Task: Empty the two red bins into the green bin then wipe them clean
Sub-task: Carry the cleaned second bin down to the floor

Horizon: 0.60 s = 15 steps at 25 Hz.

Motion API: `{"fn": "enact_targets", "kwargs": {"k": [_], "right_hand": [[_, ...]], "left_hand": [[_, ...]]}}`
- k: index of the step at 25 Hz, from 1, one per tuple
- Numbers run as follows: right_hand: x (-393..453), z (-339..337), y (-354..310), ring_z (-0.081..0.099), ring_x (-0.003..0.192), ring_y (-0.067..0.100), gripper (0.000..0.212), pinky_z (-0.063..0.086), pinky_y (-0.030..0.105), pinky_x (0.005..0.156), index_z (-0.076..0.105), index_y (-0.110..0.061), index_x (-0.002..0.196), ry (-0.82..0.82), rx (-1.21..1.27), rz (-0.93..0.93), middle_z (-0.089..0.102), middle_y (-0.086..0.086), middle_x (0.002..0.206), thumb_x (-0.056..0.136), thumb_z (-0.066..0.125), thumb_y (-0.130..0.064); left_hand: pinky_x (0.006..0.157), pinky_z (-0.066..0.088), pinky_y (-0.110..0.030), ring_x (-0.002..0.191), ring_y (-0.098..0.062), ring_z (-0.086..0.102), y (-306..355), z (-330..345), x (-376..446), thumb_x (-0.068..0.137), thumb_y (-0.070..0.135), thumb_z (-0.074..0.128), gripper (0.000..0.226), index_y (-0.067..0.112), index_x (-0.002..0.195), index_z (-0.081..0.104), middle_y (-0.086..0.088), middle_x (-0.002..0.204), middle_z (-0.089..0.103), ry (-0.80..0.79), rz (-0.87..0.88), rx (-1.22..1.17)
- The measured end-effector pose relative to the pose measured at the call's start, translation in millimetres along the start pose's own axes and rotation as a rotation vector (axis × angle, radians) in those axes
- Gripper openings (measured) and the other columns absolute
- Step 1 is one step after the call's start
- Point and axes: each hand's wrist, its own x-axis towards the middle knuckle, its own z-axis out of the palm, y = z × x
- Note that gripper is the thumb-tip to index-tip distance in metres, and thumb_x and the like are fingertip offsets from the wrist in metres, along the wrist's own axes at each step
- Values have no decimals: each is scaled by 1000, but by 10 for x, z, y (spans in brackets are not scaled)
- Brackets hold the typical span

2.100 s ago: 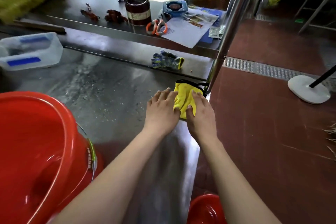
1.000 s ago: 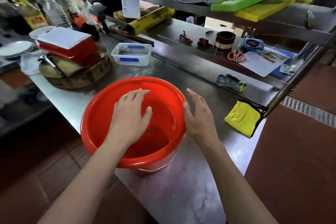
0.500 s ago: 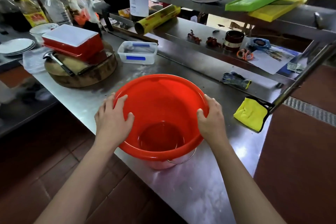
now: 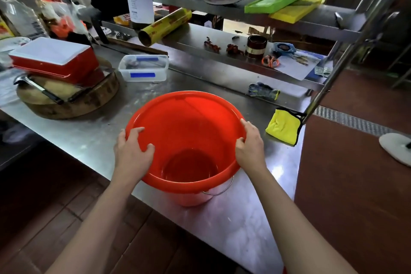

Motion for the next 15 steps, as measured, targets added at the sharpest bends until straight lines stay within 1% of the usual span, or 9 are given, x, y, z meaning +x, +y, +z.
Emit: {"fn": "enact_targets", "kwargs": {"k": [2, 4, 5, 6, 7, 9, 10, 13, 15], "right_hand": [[-35, -94, 50, 40, 143, 22, 65, 29, 36, 120, 49, -11, 147, 42, 7, 18, 48, 10, 150, 86, 44, 8], [-72, -223, 109, 43, 141, 22, 64, 33, 42, 118, 49, -13, 147, 73, 10, 29, 50, 7, 149, 86, 45, 6], [-98, -297, 145, 43, 140, 22, 63, 34, 42, 118, 50, -14, 147, 91, 12, 35, 51, 6, 149, 87, 45, 6], [-126, -377, 183, 43, 141, 21, 62, 33, 40, 118, 50, -15, 147, 114, 15, 47, 51, 5, 149, 88, 45, 6], [-161, -480, 231, 43, 141, 20, 61, 32, 35, 119, 50, -16, 146, 144, 17, 62, 51, 3, 149, 89, 45, 5], [-232, -702, 331, 43, 139, 17, 59, 29, 21, 113, 51, -18, 146, 200, 11, 93, 51, 1, 149, 92, 45, 4], [-272, -823, 389, 44, 139, 17, 58, 29, 21, 111, 51, -19, 146, 225, 6, 105, 51, 1, 149, 93, 45, 3], [-367, -1167, 573, 43, 140, 19, 56, 29, 30, 118, 52, -20, 145, 303, -10, 128, 50, 3, 150, 93, 46, 2], [-416, -1390, 713, 42, 142, 19, 56, 26, 29, 119, 53, -19, 145, 356, -16, 149, 49, 4, 151, 93, 47, 2]], "left_hand": [[113, 37, -58, 139, -41, 37, 55, 21, -4, 92, 26, 66, 49, 32, 137, 49, -18, 150, 41, -10, 41, -17], [112, 38, -59, 140, -41, 38, 135, 70, -30, 91, 27, 67, 48, 36, 134, 49, -19, 150, 42, -27, 72, -26], [112, 38, -58, 140, -40, 37, 190, 106, -46, 90, 27, 67, 47, 36, 133, 49, -20, 150, 42, -34, 92, -33], [113, 37, -57, 142, -40, 36, 249, 150, -59, 90, 25, 68, 47, 35, 132, 51, -21, 150, 42, -41, 119, -45], [115, 35, -55, 144, -39, 34, 327, 205, -75, 89, 23, 69, 46, 33, 131, 53, -23, 151, 41, -52, 152, -57], [118, 32, -50, 147, -37, 30, 502, 323, -115, 88, 21, 70, 45, 30, 130, 56, -25, 153, 39, -79, 195, -82], [118, 31, -49, 147, -36, 29, 601, 390, -151, 88, 21, 70, 44, 29, 130, 57, -26, 153, 38, -93, 213, -94], [118, 28, -45, 148, -36, 29, 913, 592, -268, 88, 18, 72, 42, 25, 128, 61, -28, 153, 38, -119, 281, -119], [118, 26, -43, 147, -37, 29, 1115, 739, -338, 87, 17, 73, 41, 24, 127, 62, -29, 151, 40, -138, 319, -124]]}}
